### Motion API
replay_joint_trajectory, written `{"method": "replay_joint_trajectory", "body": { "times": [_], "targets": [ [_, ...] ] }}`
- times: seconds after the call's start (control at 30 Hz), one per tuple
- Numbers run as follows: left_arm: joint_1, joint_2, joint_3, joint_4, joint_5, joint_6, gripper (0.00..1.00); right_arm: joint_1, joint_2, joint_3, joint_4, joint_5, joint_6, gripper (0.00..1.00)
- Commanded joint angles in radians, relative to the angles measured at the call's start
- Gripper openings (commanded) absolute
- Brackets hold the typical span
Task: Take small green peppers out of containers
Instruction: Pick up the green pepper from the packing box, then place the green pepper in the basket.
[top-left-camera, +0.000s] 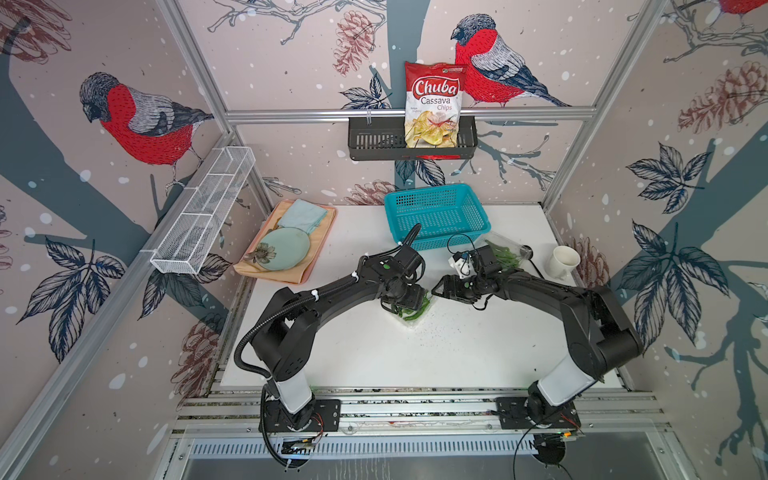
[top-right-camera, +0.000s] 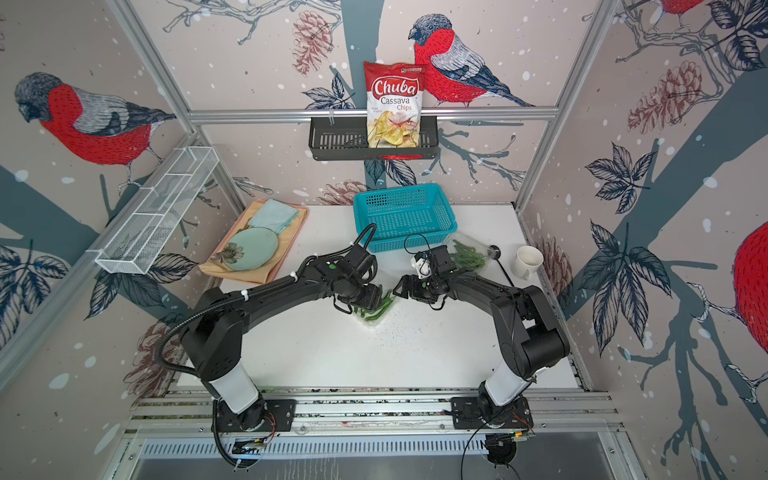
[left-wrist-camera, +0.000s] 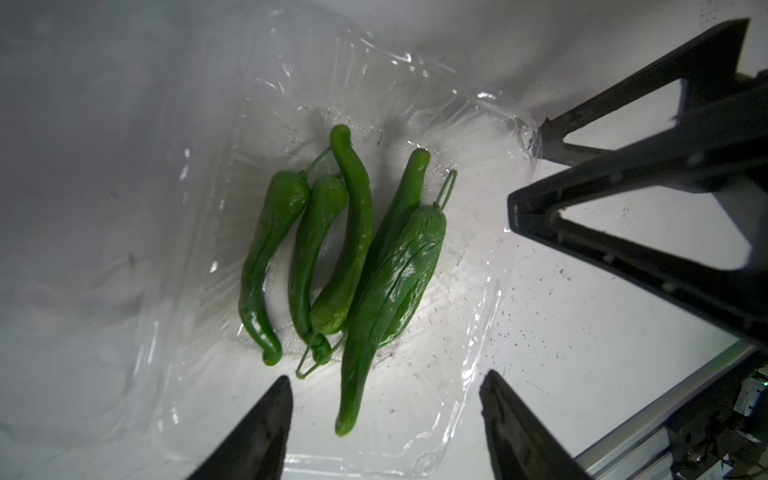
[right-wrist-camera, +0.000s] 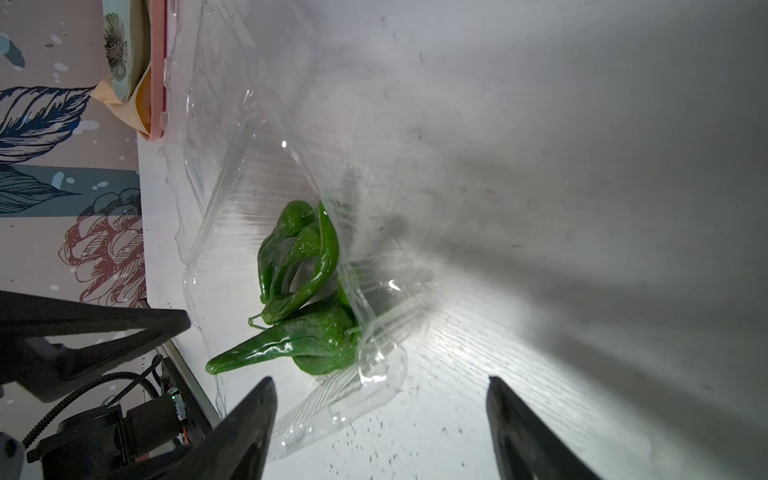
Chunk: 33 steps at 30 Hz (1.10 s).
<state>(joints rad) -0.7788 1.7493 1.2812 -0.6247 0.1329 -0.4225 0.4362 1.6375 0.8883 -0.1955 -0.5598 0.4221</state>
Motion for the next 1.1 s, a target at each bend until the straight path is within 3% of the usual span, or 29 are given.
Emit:
{"method": "replay_joint_trajectory", "body": {
  "times": [0.0, 0.1, 0.47, 0.73, 0.83, 1.07],
  "targets": [
    [-0.003, 0.032, -0.011, 0.061, 0.037, -0.008, 0.69, 0.000, -0.002, -0.003, 0.001, -0.022, 0.001, 0.79],
    [-0.004, 0.060, -0.038, 0.088, 0.028, -0.011, 0.67, 0.001, 0.011, -0.002, 0.002, -0.024, 0.000, 0.79],
    [-0.004, 0.091, -0.050, 0.121, 0.033, -0.014, 0.33, 0.001, 0.033, -0.006, 0.002, -0.024, -0.006, 0.79],
    [-0.004, 0.051, 0.000, 0.056, 0.028, -0.001, 0.14, 0.001, 0.036, -0.005, 0.001, -0.022, -0.009, 0.80],
    [-0.004, 0.028, 0.013, 0.028, -0.006, 0.005, 0.01, 0.002, 0.036, -0.004, -0.001, -0.022, -0.011, 0.80],
    [-0.004, 0.015, 0.061, -0.031, -0.055, 0.025, 0.00, 0.001, 0.033, -0.003, -0.004, -0.023, -0.013, 0.80]
  ]
}}
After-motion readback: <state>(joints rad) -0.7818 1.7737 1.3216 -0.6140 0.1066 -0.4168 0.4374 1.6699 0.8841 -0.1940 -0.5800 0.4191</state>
